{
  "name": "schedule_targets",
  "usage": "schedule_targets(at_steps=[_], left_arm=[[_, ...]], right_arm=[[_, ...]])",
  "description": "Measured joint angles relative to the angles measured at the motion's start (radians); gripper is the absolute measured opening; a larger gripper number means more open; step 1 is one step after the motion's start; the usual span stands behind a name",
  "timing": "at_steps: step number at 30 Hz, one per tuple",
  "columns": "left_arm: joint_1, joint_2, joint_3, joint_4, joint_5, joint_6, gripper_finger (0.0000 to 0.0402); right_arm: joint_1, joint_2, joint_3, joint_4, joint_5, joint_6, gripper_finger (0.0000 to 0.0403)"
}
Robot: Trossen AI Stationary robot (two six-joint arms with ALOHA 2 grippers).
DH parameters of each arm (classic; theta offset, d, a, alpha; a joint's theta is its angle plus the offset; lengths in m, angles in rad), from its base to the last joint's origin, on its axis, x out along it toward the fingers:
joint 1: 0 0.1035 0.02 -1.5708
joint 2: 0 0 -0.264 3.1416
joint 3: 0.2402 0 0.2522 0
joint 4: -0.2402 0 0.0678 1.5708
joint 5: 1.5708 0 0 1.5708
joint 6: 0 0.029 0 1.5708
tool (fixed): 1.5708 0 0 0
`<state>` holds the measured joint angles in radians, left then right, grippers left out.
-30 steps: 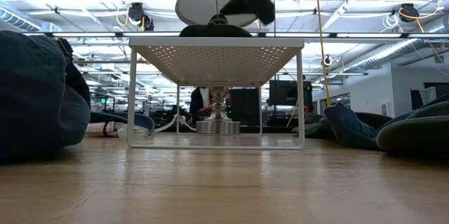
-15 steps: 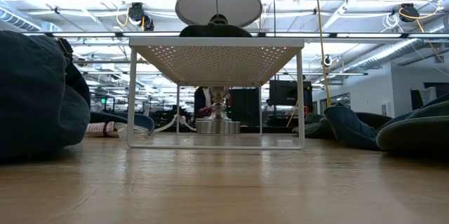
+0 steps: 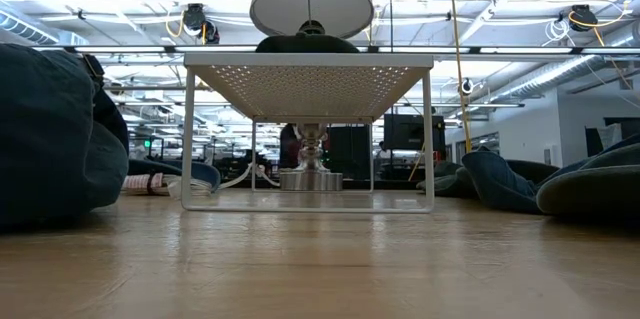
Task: Pick & Place hat
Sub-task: Stack the top gray cap on the gray cap on the shelf
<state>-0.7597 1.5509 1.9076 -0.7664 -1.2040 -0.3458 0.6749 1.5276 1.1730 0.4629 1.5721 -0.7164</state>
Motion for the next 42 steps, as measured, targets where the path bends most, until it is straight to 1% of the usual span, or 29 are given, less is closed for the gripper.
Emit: schedule_targets(at_steps=[5,8,12,14,21,26,29,32,36,38,40,42], left_arm=[[0.000,0.000,0.000,0.001,0.007,-0.004,0.0097],[0.000,0.000,0.000,0.001,0.030,0.000,0.0097],[0.004,0.000,0.000,0.000,0.050,0.002,0.0097],[0.010,0.000,0.000,0.000,0.056,0.003,0.0097],[0.029,0.000,0.000,0.000,0.060,0.003,0.0097],[0.049,0.000,0.000,0.001,0.108,0.002,0.0097],[0.056,0.000,0.000,0.000,0.133,0.002,0.0097],[0.059,0.000,0.000,0.000,0.135,0.004,0.0097],[0.059,0.000,0.000,0.000,0.135,0.023,0.0097],[0.060,0.000,0.000,0.000,0.135,0.026,0.0097],[0.059,0.000,0.000,0.000,0.135,0.028,0.0097],[0.059,0.000,0.000,-0.001,0.135,0.029,0.0097]], right_arm=[[-0.042,-0.096,0.008,-0.004,-0.001,-0.028,0.0213],[-0.062,-0.165,0.008,-0.035,-0.008,-0.052,0.0213],[-0.083,-0.248,0.007,-0.111,-0.083,-0.154,0.0213],[-0.099,-0.294,0.007,-0.131,-0.085,-0.175,0.0213],[-0.176,-0.445,0.007,-0.304,-0.084,-0.178,0.0212],[-0.233,-0.528,0.007,-0.421,-0.083,-0.166,0.0212],[-0.271,-0.577,0.007,-0.458,-0.083,-0.156,0.0212],[-0.326,-0.611,0.007,-0.490,-0.091,-0.158,0.0212],[-0.393,-0.634,0.007,-0.631,-0.163,-0.155,0.0212],[-0.430,-0.634,0.007,-0.722,-0.207,-0.128,0.0212],[-0.472,-0.636,0.007,-0.838,-0.274,-0.070,0.0212],[-0.519,-0.635,0.007,-0.974,-0.357,0.034,0.0212]])
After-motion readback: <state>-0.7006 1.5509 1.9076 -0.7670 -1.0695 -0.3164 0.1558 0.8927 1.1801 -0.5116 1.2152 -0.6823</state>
